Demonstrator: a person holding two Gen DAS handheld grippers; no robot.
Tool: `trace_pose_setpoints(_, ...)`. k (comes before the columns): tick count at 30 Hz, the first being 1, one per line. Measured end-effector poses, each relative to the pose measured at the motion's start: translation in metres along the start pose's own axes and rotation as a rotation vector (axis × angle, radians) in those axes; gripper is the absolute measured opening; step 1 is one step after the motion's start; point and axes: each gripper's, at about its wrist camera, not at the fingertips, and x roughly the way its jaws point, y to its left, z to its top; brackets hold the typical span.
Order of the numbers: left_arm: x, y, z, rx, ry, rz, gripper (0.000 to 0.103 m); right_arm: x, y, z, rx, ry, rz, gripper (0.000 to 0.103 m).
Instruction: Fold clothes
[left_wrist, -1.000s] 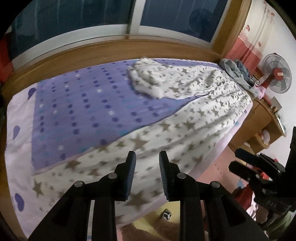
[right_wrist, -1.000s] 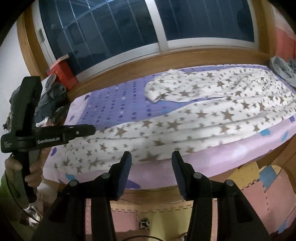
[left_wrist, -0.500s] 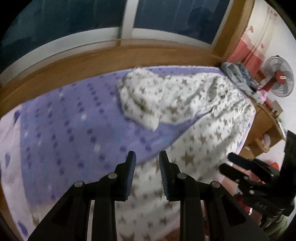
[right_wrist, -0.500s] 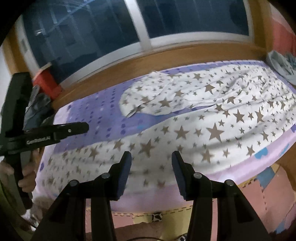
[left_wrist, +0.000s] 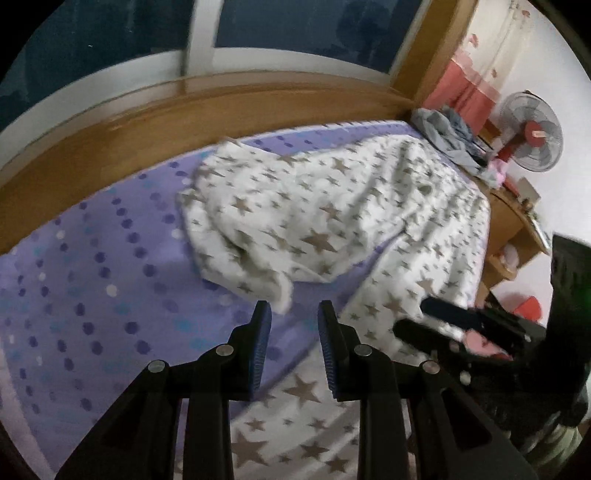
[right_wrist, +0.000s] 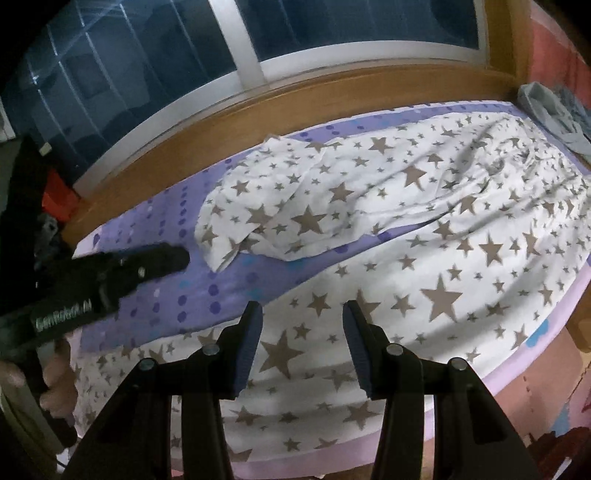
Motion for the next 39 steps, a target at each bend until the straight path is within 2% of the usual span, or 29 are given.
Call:
trace_pose_setpoints(5,0.01,-0.035,-0.005,0.077,0.019,-0.066,0.026,-0.013,-0.048,0.004,0.088,-0.037,-0.045,0.046)
trace_pose_setpoints(12,0.039,-0.113,-0.016,0.146,0.058,-0.132,0.026,-0.036,-0.162,-0.013,0.305,-0.056,-0.082,0.046)
trace_pose_setpoints(17,0.072,-0.175,-0.024,0.152,0.099,-0.14,0.026,-0.031,-0.224,-0.008,0.334,-0.015,0.007,0.046)
trace_pose_setpoints(20,0.091,-0.211,-0.027,0.168,0.087,-0.069,0.026,-0.019,-0.246,-0.001,0.311,0.034,0.081,0.046)
trace_pose_setpoints(23,0.103,-0.231,-0.025,0.164,0.071,-0.003,0.026,-0.014,-0.258,0.006,0.263,0.058,0.162,0.045)
trace_pose_setpoints(24,0.107,-0.235,-0.023,0.161,0.065,0.017,0.026,-0.012,-0.261,0.008,0.247,0.069,0.178,0.04)
trace_pose_setpoints(25,0.111,-0.239,-0.021,0.158,0.059,0.037,0.026,-0.009,-0.263,0.011,0.234,0.084,0.182,0.018)
trace_pose_setpoints(26,0.114,-0.242,-0.018,0.16,0.056,0.056,0.026,-0.007,-0.264,0.013,0.221,0.099,0.186,0.006)
trace_pose_setpoints(27,0.116,-0.244,-0.015,0.162,0.052,0.076,0.026,-0.005,-0.268,0.016,0.23,0.115,0.206,0.003)
trace_pose_setpoints(29,0.122,-0.248,-0.01,0.169,0.046,0.102,0.026,-0.007,-0.28,0.024,0.309,0.125,0.293,0.003)
trace_pose_setpoints(32,0.13,-0.249,-0.003,0.195,0.036,0.104,0.027,-0.013,-0.288,0.036,0.36,0.112,0.381,0.003)
trace_pose_setpoints(37,0.144,-0.245,0.015,0.217,0.0,0.102,0.029,-0.006,-0.279,0.058,0.338,0.117,0.383,0.003)
trace_pose_setpoints(39,0.144,-0.237,0.027,0.167,-0.026,0.097,0.029,-0.002,-0.277,0.066,0.302,0.125,0.363,0.003)
